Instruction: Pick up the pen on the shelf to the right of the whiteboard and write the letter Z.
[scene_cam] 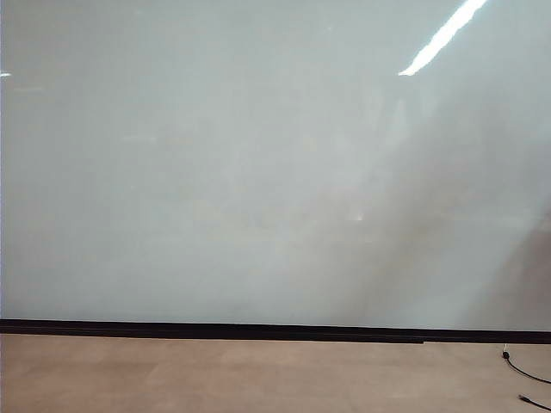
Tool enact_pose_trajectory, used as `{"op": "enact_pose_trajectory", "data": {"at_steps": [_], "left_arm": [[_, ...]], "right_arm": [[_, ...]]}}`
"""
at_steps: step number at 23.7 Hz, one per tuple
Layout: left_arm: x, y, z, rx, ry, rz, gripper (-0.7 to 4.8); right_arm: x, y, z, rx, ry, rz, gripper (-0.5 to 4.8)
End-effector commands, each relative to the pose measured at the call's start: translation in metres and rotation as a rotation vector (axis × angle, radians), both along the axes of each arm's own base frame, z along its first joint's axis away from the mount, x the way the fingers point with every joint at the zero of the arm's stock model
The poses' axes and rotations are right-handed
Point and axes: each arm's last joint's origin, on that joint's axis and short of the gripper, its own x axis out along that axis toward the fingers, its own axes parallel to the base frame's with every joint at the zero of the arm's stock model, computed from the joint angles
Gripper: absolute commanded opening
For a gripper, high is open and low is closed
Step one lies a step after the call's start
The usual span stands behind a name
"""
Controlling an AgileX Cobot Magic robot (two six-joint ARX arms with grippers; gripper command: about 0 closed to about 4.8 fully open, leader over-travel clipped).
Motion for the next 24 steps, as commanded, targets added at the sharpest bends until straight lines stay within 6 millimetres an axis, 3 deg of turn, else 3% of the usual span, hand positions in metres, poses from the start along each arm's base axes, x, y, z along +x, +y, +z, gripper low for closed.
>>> {"op": "enact_pose_trajectory", "data": {"at_steps": [1,10,16,19,24], "left_arm": [[0.000,0.000,0.002,0.004,-0.013,-0.001,-0.05],[0.000,0.000,0.002,0.004,-0.013,-0.001,-0.05],[0.000,0.000,0.002,0.004,-0.012,-0.001,-0.04],[0.000,0.000,0.002,0.004,-0.013,-0.001,-0.05],[0.000,0.000,0.002,0.004,-0.013,-0.001,-0.04]], "right_arm": [[0.000,0.002,0.004,-0.010,-0.028,0.034,-0.09],[-0.001,-0.003,0.008,-0.006,-0.046,-0.136,-0.09],[-0.018,0.006,0.017,-0.005,-0.061,-0.353,-0.09],[-0.031,0.020,0.020,0.008,-0.053,-0.430,-0.09],[-0.080,0.082,0.011,0.038,0.019,-0.539,-0.09]]}}
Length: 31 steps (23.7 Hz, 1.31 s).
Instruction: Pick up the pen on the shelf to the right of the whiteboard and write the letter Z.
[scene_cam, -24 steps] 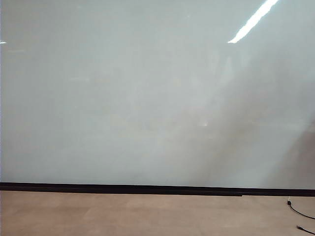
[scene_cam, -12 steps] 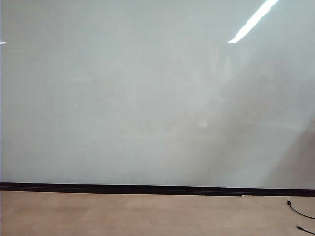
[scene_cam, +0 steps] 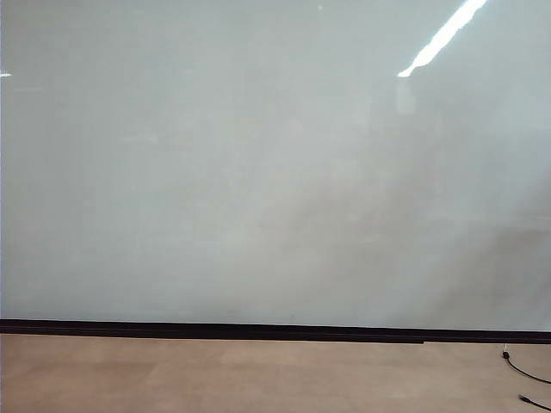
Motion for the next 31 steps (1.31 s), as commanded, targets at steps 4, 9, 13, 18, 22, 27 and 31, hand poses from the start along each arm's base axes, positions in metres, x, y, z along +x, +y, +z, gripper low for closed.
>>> {"op": "enact_pose_trajectory", "data": {"at_steps": [4,9,13,18,22,27,31], "left_arm": [[0.000,0.000,0.002,0.004,-0.012,-0.001,-0.05],[0.000,0.000,0.002,0.004,-0.013,-0.001,-0.04],[0.000,0.000,0.002,0.004,-0.013,-0.001,-0.04],[0.000,0.000,0.002,0.004,-0.012,-0.001,-0.04],[0.000,0.000,0.002,0.004,-0.013,-0.001,-0.05],[0.000,0.000,0.002,0.004,-0.013,-0.001,-0.04],[0.000,0.000,0.002,0.004,-0.013,-0.001,-0.04]], "right_arm": [[-0.039,0.072,0.003,0.000,-0.022,0.027,-0.09],[-0.054,0.136,0.010,0.037,-0.079,0.346,-0.09],[-0.061,0.178,0.018,0.050,-0.114,0.596,-0.09],[-0.050,0.219,0.041,-0.007,-0.141,0.910,-0.09],[-0.024,0.241,0.065,-0.046,-0.075,1.019,-0.09],[-0.004,0.256,0.094,-0.100,-0.052,1.058,-0.09],[0.007,0.264,0.108,-0.106,-0.092,1.085,-0.09]]}}
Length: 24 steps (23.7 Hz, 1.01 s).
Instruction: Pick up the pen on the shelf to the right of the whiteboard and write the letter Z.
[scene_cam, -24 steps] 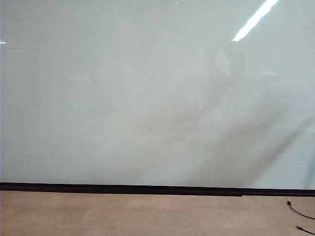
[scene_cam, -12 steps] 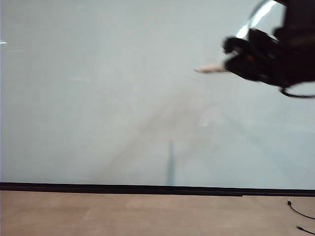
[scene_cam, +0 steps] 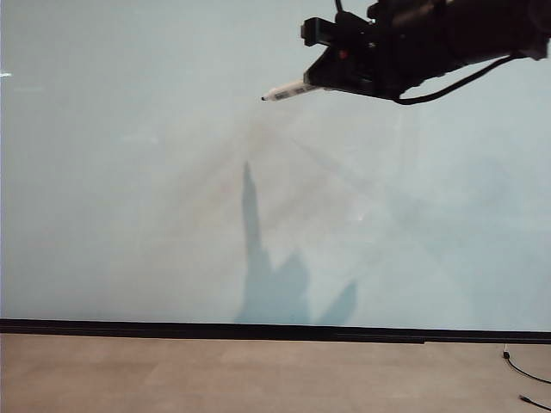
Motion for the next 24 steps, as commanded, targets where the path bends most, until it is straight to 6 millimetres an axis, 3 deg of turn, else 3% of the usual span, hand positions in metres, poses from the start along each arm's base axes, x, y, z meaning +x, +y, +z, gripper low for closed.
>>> {"op": "enact_pose_trajectory", "data": {"at_steps": [1,24], "left_arm": [[0.000,0.000,0.002,0.004,-0.012,-0.001,-0.04],[0.000,0.000,0.002,0.004,-0.012,-0.001,-0.05]], "right_arm": [[0.008,0.007,0.008,0.009,-0.026,0.035,-0.09],[0.034,0.024,0.025,0.036,-0.076,0.058,-0.09]]}}
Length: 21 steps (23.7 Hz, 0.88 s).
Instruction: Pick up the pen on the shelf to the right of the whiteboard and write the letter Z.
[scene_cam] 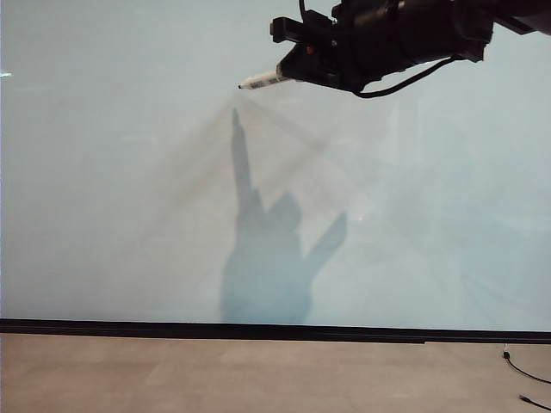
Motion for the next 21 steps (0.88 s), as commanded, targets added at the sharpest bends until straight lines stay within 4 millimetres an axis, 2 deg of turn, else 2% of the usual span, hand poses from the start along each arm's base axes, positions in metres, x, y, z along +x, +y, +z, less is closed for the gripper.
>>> {"op": "enact_pose_trajectory", "data": {"at_steps": [1,10,21], "left_arm": [[0.000,0.000,0.002,0.004,-0.012,-0.001,-0.04],[0.000,0.000,0.002,0.004,-0.012,-0.001,-0.05],[0.000,0.000,0.002,0.004,-0.012,-0.001,-0.05]], "right_arm": [[0.002,0.002,0.011,0.023,-0.043,0.019,-0.09],[0.006,0.005,0.026,0.045,-0.079,0.033,-0.09],[0.010,0.007,0.030,0.033,-0.042,-0.019,-0.09]]}}
